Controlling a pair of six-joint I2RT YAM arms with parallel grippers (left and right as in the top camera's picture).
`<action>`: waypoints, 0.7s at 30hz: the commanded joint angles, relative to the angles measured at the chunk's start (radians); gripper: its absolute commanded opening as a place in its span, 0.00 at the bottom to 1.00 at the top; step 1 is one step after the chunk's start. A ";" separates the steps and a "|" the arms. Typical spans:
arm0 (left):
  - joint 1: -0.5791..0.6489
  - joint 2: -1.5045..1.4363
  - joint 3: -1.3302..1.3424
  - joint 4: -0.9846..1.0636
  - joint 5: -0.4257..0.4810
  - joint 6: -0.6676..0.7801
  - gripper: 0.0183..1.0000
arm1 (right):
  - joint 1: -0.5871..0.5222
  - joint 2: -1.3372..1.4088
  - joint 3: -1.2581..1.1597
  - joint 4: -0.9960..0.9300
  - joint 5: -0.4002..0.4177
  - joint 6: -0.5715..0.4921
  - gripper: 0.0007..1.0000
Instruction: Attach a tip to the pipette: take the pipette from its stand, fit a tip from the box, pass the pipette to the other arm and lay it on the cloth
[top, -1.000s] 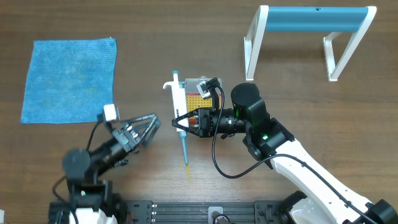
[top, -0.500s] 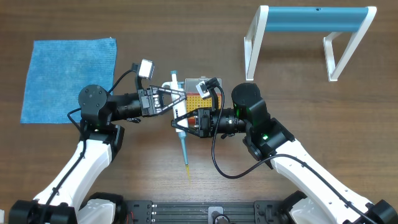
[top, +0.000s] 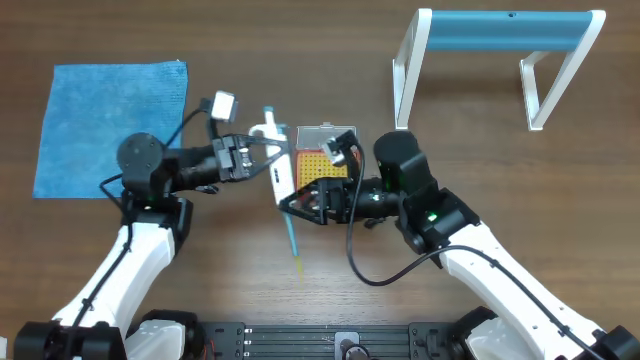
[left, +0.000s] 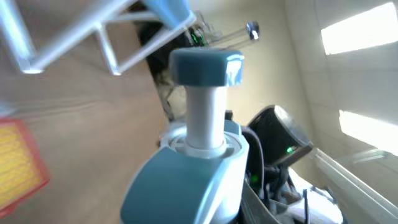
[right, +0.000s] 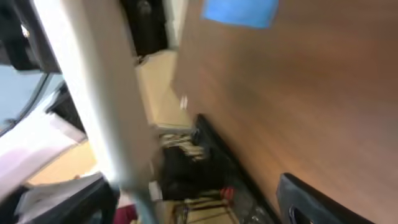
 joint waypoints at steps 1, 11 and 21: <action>0.232 0.010 0.021 -0.338 -0.079 0.297 0.01 | -0.206 -0.002 -0.004 0.001 -0.193 -0.176 0.82; 0.458 0.193 0.652 -1.897 -0.800 1.140 0.01 | -0.332 -0.027 -0.004 -0.230 -0.018 -0.304 0.82; 0.470 1.074 2.050 -2.309 -1.388 1.302 0.01 | -0.330 -0.027 0.062 -0.573 0.866 -0.173 0.82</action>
